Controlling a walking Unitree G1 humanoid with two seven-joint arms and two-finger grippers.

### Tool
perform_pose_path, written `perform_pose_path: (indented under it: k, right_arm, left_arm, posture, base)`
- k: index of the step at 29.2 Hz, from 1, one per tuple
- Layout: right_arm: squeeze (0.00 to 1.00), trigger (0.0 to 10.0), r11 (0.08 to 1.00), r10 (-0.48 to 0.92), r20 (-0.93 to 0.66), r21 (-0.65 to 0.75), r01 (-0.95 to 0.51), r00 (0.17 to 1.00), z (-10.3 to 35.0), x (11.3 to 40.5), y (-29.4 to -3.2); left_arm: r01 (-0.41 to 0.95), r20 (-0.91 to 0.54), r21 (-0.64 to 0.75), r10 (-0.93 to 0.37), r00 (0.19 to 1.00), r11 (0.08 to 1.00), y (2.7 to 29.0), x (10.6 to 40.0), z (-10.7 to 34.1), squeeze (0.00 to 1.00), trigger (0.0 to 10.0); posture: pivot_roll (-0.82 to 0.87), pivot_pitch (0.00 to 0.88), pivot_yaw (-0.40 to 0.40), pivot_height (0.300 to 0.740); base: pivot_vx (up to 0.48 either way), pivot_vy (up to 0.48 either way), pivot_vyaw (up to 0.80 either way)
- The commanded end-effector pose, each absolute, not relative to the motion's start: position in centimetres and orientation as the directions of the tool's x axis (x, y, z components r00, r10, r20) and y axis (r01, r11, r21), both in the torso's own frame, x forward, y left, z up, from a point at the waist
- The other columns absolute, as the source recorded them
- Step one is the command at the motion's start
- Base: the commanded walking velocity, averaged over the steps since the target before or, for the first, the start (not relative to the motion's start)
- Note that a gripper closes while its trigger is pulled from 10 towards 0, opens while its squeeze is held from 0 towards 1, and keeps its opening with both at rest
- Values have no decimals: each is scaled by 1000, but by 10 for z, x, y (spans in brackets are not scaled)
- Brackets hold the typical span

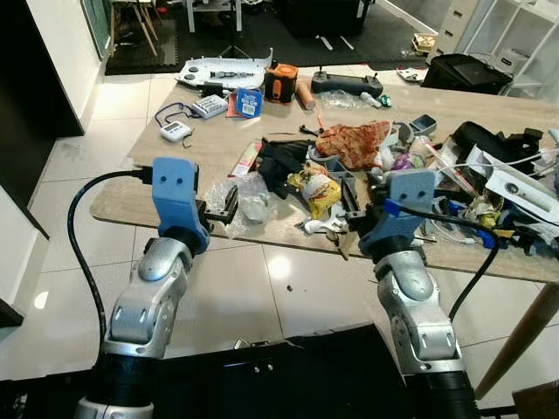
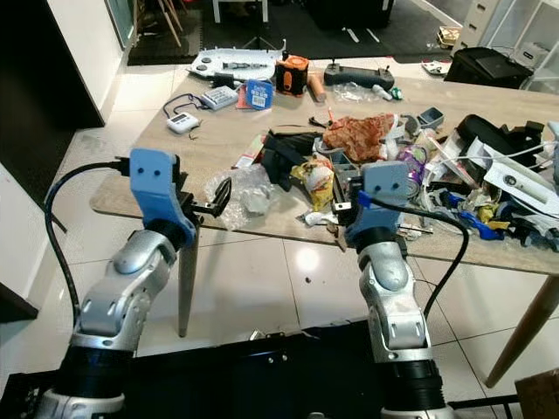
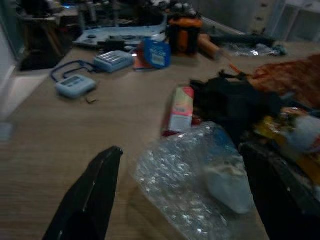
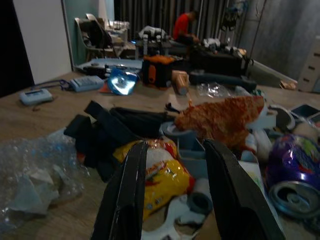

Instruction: Picking trash to rubbish bin

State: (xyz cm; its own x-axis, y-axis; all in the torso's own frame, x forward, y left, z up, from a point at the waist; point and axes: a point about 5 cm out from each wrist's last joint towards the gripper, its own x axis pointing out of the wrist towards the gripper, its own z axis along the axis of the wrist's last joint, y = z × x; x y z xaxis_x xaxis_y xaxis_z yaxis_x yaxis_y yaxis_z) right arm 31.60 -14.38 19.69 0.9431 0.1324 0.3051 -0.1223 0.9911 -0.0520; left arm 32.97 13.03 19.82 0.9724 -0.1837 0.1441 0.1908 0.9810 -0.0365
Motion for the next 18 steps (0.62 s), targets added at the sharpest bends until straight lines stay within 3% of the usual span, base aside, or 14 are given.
perform_pose_path:
  k: [1, 18]
  right_arm:
    - [0, 10000, 992, 126, 274, -44, -118, 953, 190, 315, -145]
    - [0, 10000, 993, 117, 260, -42, -110, 959, 187, 317, -145]
  left_arm:
    - [175, 147, -31, -169, 975, 984, 130, 330, 197, 0, 10000]
    - [141, 105, -6, -140, 985, 990, 128, 333, 187, 0, 10000]
  posture:
    - [8, 145, -7, 740]
    - [7, 155, -14, 740]
  base:
    - [0, 0, 0]
    - [0, -402, 0]
